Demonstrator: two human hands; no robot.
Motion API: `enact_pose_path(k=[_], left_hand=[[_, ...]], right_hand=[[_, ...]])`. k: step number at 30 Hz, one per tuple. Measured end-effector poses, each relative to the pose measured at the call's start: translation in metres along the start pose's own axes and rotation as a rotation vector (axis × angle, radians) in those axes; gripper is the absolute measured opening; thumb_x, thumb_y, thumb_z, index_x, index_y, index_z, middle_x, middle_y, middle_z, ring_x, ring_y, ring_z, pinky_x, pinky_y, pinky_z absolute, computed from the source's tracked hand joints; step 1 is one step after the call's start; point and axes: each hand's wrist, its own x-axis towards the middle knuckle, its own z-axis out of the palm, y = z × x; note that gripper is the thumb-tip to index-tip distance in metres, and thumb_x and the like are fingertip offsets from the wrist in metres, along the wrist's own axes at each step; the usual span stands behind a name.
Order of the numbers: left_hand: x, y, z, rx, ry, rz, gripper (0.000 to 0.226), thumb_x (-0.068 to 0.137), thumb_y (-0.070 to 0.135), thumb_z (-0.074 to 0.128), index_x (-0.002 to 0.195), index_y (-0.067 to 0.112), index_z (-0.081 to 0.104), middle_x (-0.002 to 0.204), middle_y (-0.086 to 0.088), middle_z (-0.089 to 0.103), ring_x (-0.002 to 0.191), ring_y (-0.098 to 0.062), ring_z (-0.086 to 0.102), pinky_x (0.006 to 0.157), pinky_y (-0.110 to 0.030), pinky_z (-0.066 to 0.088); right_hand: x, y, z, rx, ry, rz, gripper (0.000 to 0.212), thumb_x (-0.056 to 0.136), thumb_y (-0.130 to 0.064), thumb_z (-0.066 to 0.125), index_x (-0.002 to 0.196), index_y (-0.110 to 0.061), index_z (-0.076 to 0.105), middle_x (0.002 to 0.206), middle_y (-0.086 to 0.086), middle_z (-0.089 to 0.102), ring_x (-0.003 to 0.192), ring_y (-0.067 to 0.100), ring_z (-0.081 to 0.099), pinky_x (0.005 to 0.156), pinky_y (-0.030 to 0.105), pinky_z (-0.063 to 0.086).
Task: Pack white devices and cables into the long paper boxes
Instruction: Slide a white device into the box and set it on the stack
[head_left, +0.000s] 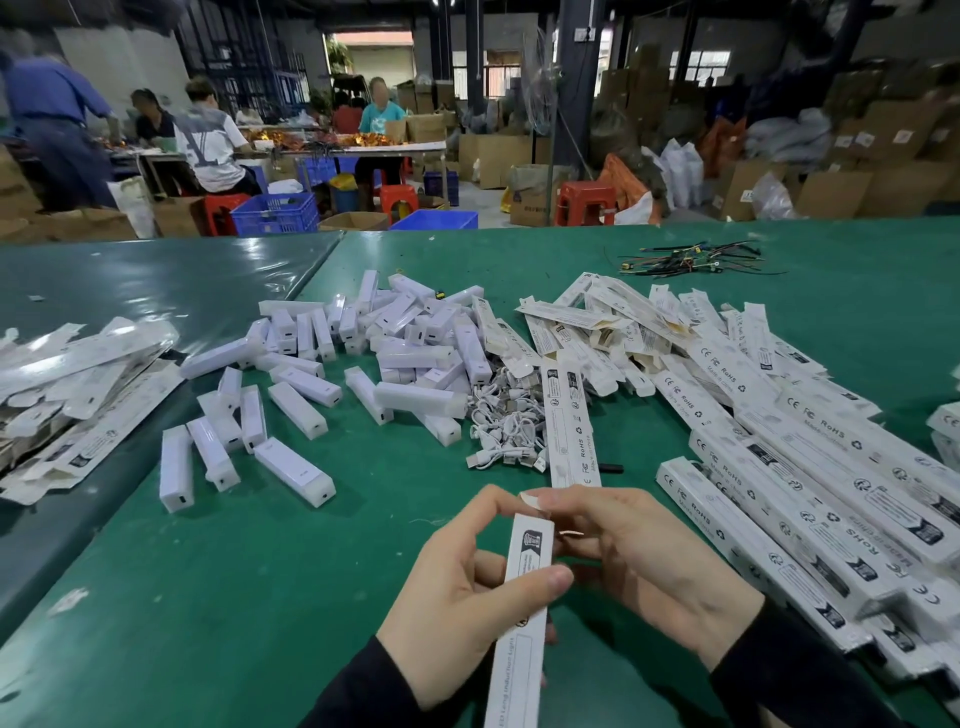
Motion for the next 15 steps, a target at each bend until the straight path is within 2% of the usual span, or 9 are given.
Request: enact_pose_path(k=[4,9,12,15], left_hand=[[0.0006,-0.0035,0.0015,0.007,-0.001,0.009,0.03,0.073,0.024,0.077,0.095,0.028,0.057,0.06,-0.009,0.061,0.057,-0.03,0.056,0.047,-0.029,0.052],[-0.001,-0.0063,0.003,0.021,0.002,-0.008,0.04,0.069,0.031,0.078,0.095,0.038,0.047,0.065,-0.013,0.063,0.051,-0.026,0.061,0.051,-0.03,0.053],[-0.0009,-0.0043,0.0007,0.019,-0.001,0.006,0.048,0.075,0.023,0.076,0.108,0.029,0.041,0.06,-0.012,0.06,0.046,-0.02,0.059,0.046,-0.024,0.048],[0.0001,-0.003,-0.0003,0.018,0.002,0.026,0.034,0.074,0.021,0.076,0.096,0.025,0.051,0.059,-0.013,0.057,0.052,-0.027,0.058,0.045,-0.026,0.049]], right_hand=[[0.0002,-0.0003,0.0016,0.006,0.029,0.007,0.01,0.079,-0.018,0.073,0.08,-0.011,0.079,0.082,0.012,0.071,0.067,0.016,0.063,0.053,0.023,0.05],[-0.0007,-0.0003,0.0031,-0.023,0.04,-0.003,0.013,0.077,-0.02,0.073,0.082,-0.01,0.08,0.079,0.01,0.07,0.068,0.016,0.06,0.053,0.022,0.05],[-0.0006,-0.001,0.0018,-0.014,0.05,0.001,0.013,0.075,-0.02,0.074,0.082,-0.01,0.08,0.078,0.011,0.07,0.064,0.014,0.06,0.052,0.022,0.049],[0.0,-0.0016,0.0016,-0.005,0.038,0.003,0.014,0.076,-0.019,0.074,0.083,-0.009,0.079,0.077,0.01,0.07,0.063,0.014,0.062,0.052,0.022,0.049]])
